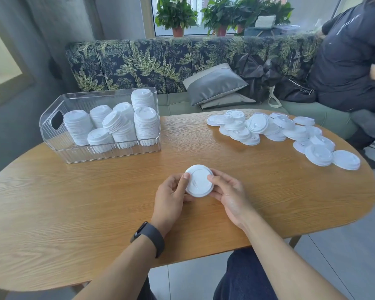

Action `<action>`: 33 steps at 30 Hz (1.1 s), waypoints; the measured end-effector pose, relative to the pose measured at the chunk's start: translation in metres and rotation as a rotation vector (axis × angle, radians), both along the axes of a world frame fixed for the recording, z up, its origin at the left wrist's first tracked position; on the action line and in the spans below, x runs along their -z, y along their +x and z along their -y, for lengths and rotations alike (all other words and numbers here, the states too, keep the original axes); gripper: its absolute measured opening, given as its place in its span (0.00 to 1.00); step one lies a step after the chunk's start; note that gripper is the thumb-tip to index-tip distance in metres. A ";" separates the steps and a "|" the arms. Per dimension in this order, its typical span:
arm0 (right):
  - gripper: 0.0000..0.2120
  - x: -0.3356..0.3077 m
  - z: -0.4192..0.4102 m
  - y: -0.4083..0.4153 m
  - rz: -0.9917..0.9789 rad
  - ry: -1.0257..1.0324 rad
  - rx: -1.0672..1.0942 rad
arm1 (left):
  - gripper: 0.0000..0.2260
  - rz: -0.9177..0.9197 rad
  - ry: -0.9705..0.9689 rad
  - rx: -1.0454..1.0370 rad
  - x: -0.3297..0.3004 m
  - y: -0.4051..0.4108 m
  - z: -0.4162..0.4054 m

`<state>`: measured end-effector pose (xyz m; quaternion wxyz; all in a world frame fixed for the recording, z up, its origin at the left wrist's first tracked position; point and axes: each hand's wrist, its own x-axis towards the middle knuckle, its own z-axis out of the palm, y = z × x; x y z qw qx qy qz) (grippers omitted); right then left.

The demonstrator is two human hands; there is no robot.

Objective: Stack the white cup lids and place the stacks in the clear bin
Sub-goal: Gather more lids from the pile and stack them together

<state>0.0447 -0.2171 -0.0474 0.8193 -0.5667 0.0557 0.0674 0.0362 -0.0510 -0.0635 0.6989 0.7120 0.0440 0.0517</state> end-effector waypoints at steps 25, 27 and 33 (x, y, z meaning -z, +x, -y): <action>0.14 0.001 -0.002 0.000 0.033 -0.058 -0.007 | 0.12 -0.022 -0.062 0.007 -0.007 -0.003 -0.002; 0.14 -0.001 -0.004 -0.001 0.035 -0.071 -0.022 | 0.12 -0.025 -0.090 -0.019 -0.007 -0.004 -0.004; 0.16 -0.005 -0.011 -0.002 0.046 -0.192 -0.064 | 0.11 -0.027 -0.132 -0.071 -0.007 -0.002 -0.012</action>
